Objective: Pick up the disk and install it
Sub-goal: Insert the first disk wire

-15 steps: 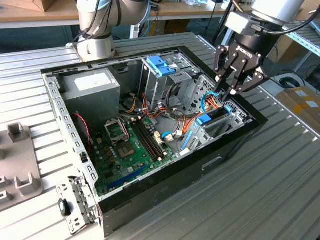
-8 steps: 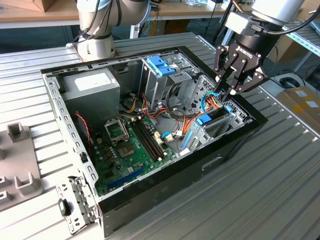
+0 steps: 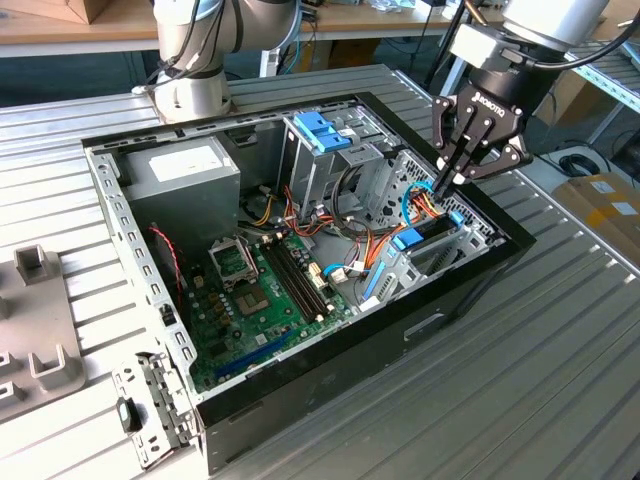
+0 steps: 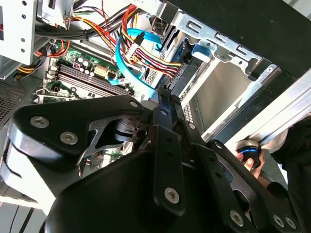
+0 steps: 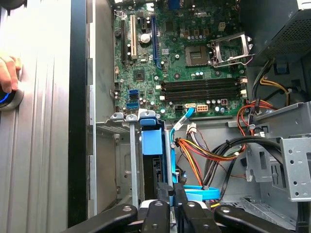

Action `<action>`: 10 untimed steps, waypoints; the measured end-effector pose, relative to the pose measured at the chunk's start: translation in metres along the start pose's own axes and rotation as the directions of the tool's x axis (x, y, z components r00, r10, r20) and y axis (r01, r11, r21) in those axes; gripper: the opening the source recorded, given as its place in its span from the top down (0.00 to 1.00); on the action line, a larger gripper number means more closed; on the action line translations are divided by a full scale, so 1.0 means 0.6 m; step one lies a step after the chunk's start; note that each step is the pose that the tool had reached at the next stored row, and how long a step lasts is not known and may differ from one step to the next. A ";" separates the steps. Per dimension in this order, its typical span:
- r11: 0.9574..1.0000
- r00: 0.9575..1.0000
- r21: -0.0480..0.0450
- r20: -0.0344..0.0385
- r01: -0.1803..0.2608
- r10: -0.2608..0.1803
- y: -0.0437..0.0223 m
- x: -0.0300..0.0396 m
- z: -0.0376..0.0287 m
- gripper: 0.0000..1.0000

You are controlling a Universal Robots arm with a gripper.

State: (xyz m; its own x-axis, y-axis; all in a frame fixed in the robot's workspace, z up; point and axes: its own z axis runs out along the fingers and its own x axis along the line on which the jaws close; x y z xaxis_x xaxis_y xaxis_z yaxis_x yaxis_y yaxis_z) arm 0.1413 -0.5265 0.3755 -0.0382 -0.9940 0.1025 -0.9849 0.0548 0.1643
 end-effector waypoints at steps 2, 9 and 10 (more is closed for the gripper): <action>1.000 1.000 0.000 0.000 0.000 0.000 0.000 0.000 0.000 0.84; 1.000 1.000 0.000 0.000 0.000 0.000 0.000 0.000 0.000 0.84; 1.000 1.000 0.000 0.000 0.000 0.000 0.000 0.000 0.000 0.84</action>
State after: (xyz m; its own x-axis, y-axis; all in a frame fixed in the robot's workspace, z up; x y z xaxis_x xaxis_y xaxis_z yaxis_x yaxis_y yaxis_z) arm 0.1413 -0.5266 0.3753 -0.0383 -0.9940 0.1023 -0.9849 0.0549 0.1643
